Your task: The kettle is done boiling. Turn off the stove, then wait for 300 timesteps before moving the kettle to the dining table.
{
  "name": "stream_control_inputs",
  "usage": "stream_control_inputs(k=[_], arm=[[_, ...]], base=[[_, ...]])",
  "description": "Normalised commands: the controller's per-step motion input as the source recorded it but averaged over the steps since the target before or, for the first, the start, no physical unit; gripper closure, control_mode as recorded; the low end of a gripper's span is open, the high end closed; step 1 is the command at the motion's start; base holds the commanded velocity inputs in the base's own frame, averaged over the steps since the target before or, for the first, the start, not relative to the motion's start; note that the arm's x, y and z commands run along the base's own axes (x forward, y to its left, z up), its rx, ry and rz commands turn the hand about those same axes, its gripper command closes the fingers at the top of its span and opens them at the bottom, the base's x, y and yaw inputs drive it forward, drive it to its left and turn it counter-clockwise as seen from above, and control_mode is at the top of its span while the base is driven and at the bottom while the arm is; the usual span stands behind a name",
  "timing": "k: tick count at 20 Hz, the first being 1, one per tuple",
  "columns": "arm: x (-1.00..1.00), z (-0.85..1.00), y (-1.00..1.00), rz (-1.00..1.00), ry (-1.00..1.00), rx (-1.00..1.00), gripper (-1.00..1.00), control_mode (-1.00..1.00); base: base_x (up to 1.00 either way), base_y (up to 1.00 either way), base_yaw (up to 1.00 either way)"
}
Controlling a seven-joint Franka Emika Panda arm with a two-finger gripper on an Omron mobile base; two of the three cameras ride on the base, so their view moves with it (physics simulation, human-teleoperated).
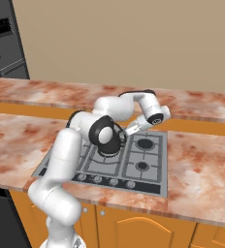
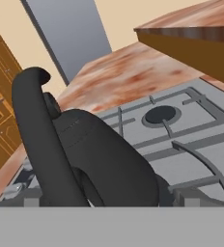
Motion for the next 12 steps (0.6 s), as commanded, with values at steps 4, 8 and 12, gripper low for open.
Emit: stream_control_inputs(k=[4,8,12], arm=[[0.0,-0.09,0.09,0.0,0.0,0.0,-1.0,-1.0],[0.0,-0.11,0.16,0.0,0.0,0.0,-1.0,-1.0],[0.0,-0.13,0.18,0.0,0.0,0.0,1.0,-1.0]], base=[[0.0,0.0,0.0],[0.0,0.0,0.0],[0.0,0.0,0.0]])
